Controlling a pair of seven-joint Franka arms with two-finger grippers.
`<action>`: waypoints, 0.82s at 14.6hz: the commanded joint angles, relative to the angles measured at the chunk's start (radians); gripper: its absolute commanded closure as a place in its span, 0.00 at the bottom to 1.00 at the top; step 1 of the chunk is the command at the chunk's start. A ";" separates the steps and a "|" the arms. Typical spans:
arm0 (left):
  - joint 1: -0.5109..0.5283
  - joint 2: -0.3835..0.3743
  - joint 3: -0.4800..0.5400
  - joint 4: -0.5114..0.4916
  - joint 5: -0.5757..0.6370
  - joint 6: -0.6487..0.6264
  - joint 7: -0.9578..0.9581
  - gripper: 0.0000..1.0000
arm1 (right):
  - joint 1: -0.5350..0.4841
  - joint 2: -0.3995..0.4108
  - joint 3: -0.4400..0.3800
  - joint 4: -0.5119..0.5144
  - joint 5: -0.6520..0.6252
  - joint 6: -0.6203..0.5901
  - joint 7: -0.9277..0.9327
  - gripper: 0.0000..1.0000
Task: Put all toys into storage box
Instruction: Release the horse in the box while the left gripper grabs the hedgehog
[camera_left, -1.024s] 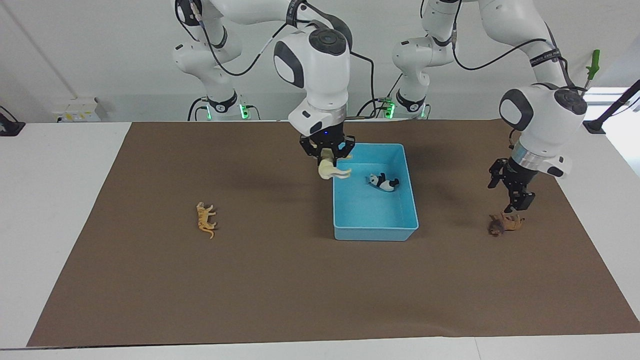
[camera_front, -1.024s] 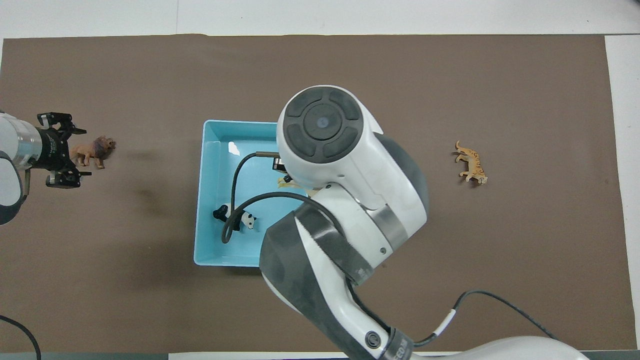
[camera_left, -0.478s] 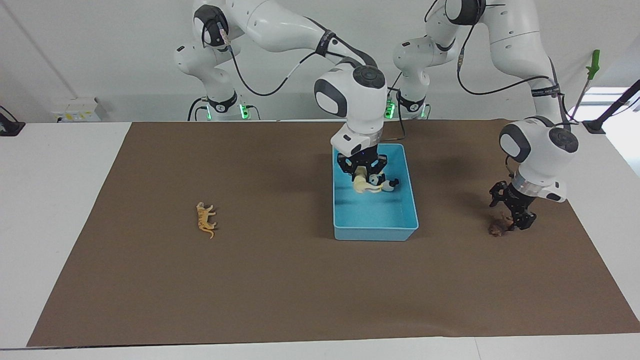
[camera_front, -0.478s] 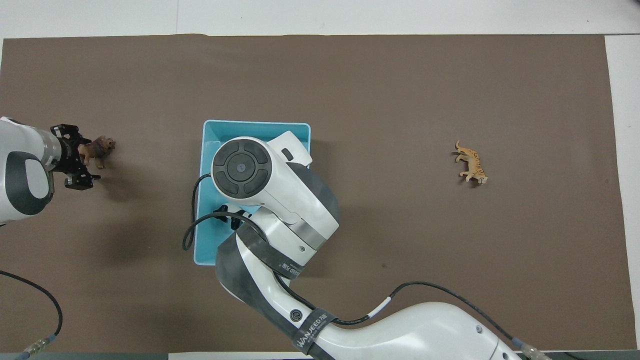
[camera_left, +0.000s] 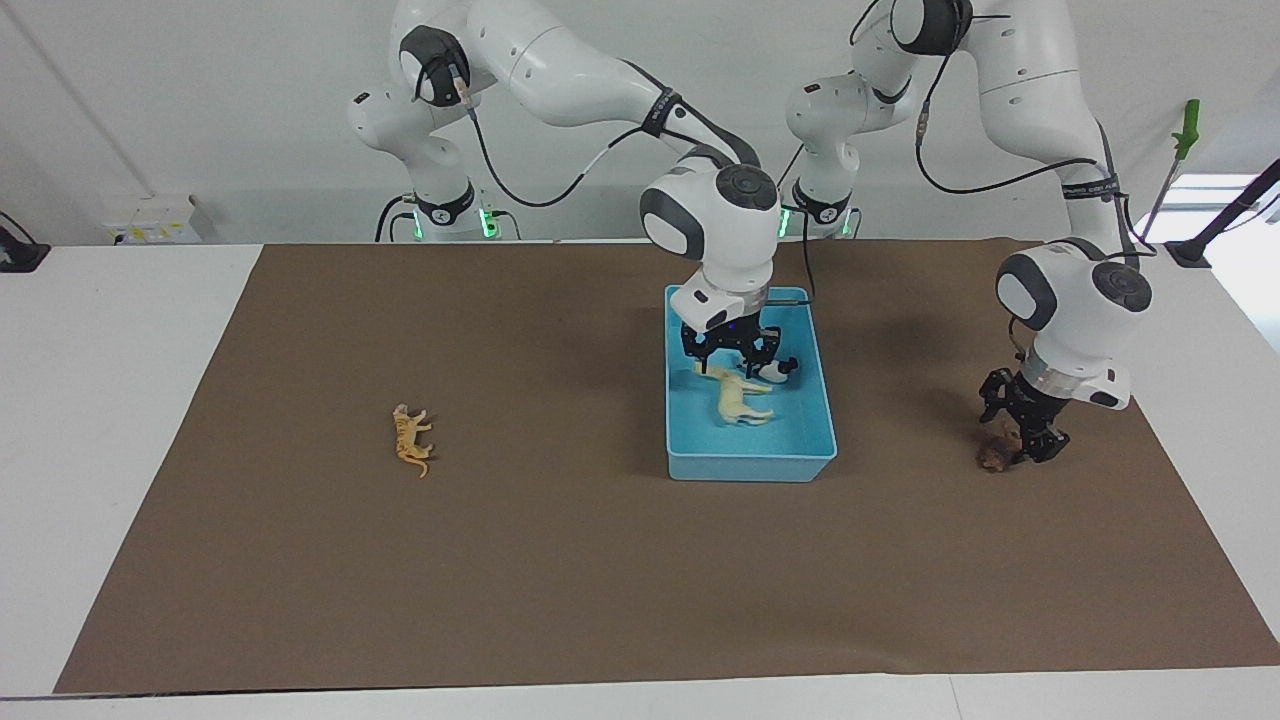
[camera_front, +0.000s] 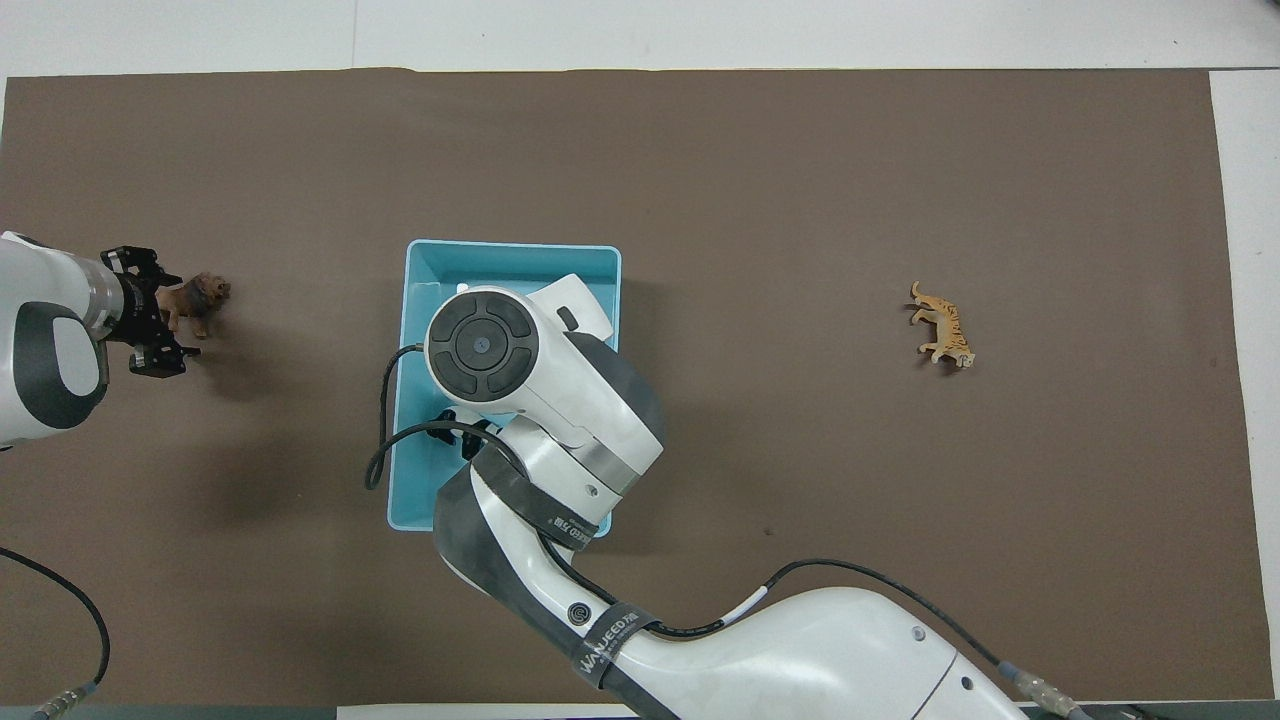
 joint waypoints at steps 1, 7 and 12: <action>-0.012 0.014 0.007 0.009 0.020 0.005 -0.022 1.00 | -0.018 -0.045 -0.004 0.005 -0.019 -0.050 0.016 0.00; -0.066 -0.006 0.001 0.180 0.063 -0.285 -0.023 1.00 | -0.240 -0.235 -0.006 0.005 -0.004 -0.263 -0.278 0.00; -0.208 -0.170 -0.023 0.199 -0.031 -0.541 -0.063 1.00 | -0.488 -0.249 -0.007 -0.027 -0.005 -0.283 -0.565 0.00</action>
